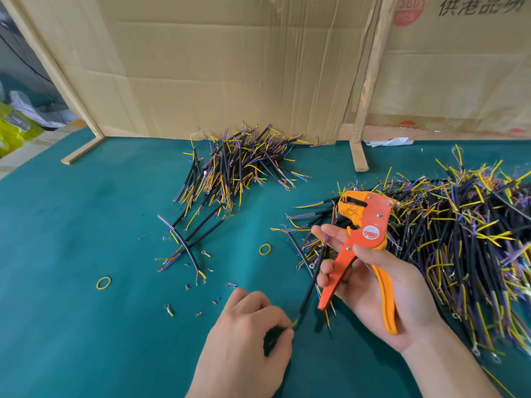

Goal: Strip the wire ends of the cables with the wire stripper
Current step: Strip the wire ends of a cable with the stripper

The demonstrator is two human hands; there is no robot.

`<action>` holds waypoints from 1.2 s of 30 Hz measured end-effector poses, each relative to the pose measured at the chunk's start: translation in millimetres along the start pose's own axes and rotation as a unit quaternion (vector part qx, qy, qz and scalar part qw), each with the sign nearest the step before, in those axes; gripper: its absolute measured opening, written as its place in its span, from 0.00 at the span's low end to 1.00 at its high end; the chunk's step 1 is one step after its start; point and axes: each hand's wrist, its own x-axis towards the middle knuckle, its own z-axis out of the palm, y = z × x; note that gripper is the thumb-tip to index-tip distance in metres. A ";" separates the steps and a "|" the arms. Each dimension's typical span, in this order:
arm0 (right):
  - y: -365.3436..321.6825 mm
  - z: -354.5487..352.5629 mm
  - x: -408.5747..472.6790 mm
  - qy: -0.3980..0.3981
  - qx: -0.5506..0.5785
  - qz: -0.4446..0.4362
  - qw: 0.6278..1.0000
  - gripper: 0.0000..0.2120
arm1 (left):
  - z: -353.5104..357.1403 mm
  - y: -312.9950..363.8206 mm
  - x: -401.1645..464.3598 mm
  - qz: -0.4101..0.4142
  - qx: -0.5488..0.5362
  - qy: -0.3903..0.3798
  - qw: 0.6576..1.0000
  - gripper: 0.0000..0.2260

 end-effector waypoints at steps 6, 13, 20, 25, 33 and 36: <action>0.2 3.2 -2.1 -0.064 -0.002 0.014 0.998 0.33 | -11.4 13.3 44.9 -0.138 -0.209 -0.043 0.967 0.12; 1.1 11.6 -3.3 -0.027 -0.026 0.017 0.999 0.37 | 26.5 43.9 88.4 -0.190 -0.453 0.015 0.871 0.06; 2.9 17.1 -2.6 0.003 -0.048 0.026 0.998 0.39 | 40.6 26.6 81.6 -0.154 -0.523 0.020 0.838 0.11; 1.9 14.7 -2.9 0.026 -0.064 0.019 0.997 0.32 | 45.0 19.7 81.9 -0.181 -0.485 0.091 0.851 0.09; -2.3 11.0 -5.7 0.029 -0.064 0.000 0.998 0.25 | 50.6 16.8 83.5 -0.177 -0.398 0.109 0.893 0.09; -2.8 11.5 -6.9 0.027 -0.053 -0.006 0.998 0.23 | 52.7 16.0 84.6 -0.185 -0.396 0.109 0.893 0.09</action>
